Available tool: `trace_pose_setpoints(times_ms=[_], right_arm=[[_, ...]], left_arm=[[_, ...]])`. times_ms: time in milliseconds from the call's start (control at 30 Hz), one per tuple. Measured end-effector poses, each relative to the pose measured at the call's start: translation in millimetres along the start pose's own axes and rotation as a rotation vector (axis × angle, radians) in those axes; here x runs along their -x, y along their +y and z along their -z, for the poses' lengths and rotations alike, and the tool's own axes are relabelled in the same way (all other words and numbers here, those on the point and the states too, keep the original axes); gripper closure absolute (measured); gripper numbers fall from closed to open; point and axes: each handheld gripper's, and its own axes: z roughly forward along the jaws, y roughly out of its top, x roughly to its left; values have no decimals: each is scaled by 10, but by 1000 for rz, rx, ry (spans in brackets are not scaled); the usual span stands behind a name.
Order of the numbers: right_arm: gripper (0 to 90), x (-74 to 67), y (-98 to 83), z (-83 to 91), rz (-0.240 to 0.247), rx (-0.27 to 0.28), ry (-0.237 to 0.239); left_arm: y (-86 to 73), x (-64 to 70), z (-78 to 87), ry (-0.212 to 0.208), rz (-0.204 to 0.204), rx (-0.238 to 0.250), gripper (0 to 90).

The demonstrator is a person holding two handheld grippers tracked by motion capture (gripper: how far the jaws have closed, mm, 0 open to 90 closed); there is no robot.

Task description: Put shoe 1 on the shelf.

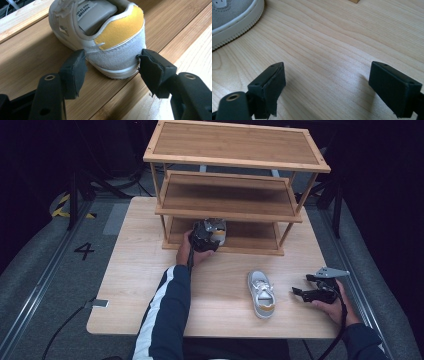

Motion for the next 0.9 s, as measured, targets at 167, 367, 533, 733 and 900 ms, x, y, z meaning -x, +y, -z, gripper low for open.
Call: trace_pose_setpoints(times_ms=[167,367,533,733,900], right_arm=[[142,0,0,0,0,0,0],[142,0,0,0,0,0,0],[142,-1,-1,0,1,-1,-1],[142,-1,-1,1,0,-1,-1],[142,-2,-2,1,-1,-1,-1]], left_arm=[[-48,-14,59,-5,-36,-12,362],[-134,49,157,-23,-54,-14,341],[-230,109,274,-28,-101,-38,329],[-379,229,475,-62,-167,-101,284],[-539,338,684,-85,-210,-108,272]])
